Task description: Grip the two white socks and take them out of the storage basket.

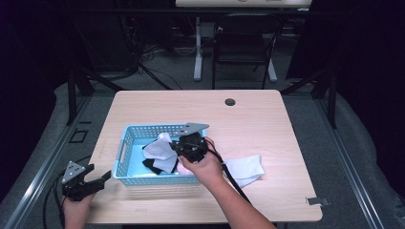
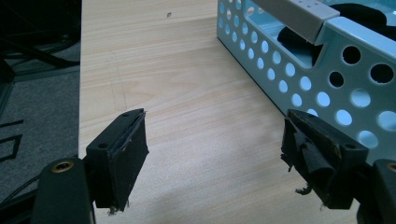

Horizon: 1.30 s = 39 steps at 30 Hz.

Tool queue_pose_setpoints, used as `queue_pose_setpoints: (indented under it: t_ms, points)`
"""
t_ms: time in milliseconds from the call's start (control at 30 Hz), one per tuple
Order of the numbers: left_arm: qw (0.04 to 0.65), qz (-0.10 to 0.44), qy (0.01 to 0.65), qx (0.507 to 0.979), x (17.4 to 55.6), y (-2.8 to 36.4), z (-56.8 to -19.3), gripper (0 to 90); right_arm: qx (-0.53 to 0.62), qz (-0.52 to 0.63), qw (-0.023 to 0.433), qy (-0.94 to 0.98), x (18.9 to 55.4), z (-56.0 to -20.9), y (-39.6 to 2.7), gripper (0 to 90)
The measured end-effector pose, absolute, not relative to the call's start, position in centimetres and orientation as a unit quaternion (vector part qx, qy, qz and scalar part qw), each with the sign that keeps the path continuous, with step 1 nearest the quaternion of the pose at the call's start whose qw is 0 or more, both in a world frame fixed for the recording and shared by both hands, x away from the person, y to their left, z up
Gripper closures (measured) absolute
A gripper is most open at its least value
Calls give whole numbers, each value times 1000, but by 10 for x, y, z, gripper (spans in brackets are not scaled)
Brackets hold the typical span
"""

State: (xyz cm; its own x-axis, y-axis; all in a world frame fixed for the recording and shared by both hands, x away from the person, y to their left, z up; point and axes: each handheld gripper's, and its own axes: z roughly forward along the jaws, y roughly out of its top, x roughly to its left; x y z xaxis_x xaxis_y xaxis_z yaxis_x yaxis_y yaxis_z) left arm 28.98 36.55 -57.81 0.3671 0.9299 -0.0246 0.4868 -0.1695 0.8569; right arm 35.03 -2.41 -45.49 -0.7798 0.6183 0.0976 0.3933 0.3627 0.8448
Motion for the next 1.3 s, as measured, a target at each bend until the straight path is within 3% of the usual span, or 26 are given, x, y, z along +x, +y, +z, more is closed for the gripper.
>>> queue_pose_setpoints:
  t_ms: [133,433,1300]
  points:
    - [413,268,494,717,290,365,-578,223,323,498,87,800,347,-445,-39,876]
    - [413,268,494,717,290,365,-579,223,327,529,129,773,333,-426,-64,876]
    - [411,269,497,715,289,364,-578,223,354,539,168,745,292,-382,-150,875]
